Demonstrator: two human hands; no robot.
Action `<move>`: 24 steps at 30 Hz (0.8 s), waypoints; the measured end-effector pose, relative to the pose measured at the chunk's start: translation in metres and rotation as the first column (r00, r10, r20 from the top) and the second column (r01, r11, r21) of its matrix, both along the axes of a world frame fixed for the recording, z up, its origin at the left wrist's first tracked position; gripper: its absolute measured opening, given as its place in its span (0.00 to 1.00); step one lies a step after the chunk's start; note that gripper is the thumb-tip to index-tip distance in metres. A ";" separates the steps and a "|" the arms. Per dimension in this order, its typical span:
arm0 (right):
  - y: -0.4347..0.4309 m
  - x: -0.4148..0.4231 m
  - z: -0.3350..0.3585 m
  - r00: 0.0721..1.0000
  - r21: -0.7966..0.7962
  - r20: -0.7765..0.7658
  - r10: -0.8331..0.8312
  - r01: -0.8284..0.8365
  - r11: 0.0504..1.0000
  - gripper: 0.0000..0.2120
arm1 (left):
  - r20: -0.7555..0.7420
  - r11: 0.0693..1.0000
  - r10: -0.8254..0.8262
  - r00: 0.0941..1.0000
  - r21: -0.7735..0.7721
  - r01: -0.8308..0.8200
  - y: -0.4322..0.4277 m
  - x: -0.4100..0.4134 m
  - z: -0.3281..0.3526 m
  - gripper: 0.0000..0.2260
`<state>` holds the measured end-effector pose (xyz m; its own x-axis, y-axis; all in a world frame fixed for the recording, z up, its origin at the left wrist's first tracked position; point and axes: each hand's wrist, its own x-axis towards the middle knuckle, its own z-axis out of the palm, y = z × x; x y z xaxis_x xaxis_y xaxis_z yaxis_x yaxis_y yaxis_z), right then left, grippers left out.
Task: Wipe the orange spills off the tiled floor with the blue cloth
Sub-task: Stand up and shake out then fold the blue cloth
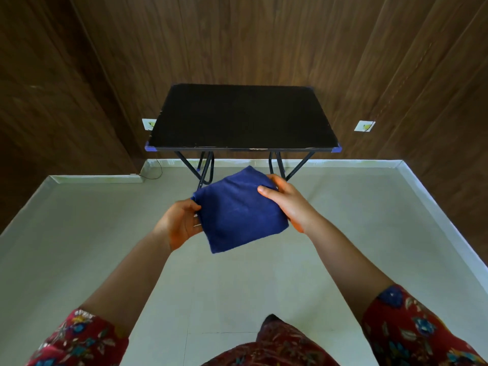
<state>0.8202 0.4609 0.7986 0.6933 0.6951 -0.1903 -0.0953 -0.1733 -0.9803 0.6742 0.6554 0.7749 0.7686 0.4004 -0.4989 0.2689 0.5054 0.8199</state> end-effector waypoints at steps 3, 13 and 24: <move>0.013 0.015 0.012 0.977 -0.092 0.166 0.132 -0.118 0.989 0.07 | -0.076 0.958 -0.089 0.993 0.265 0.107 0.009 0.013 -0.010 0.28; 0.073 0.140 0.022 0.973 -0.061 -0.004 0.229 -0.229 0.972 0.08 | 0.027 0.801 -0.447 0.894 0.458 0.387 0.057 0.134 0.024 0.14; 0.153 0.262 0.020 0.945 -0.179 0.083 0.315 -0.297 0.938 0.07 | 0.207 0.783 -0.335 0.919 0.604 0.149 0.132 0.259 0.030 0.19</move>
<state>1.0821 0.6137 0.8185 0.4743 0.8430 -0.2537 0.0926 -0.3343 -0.9379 0.9333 0.7873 0.8054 0.9480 0.3177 0.0172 0.0237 -0.1244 0.9920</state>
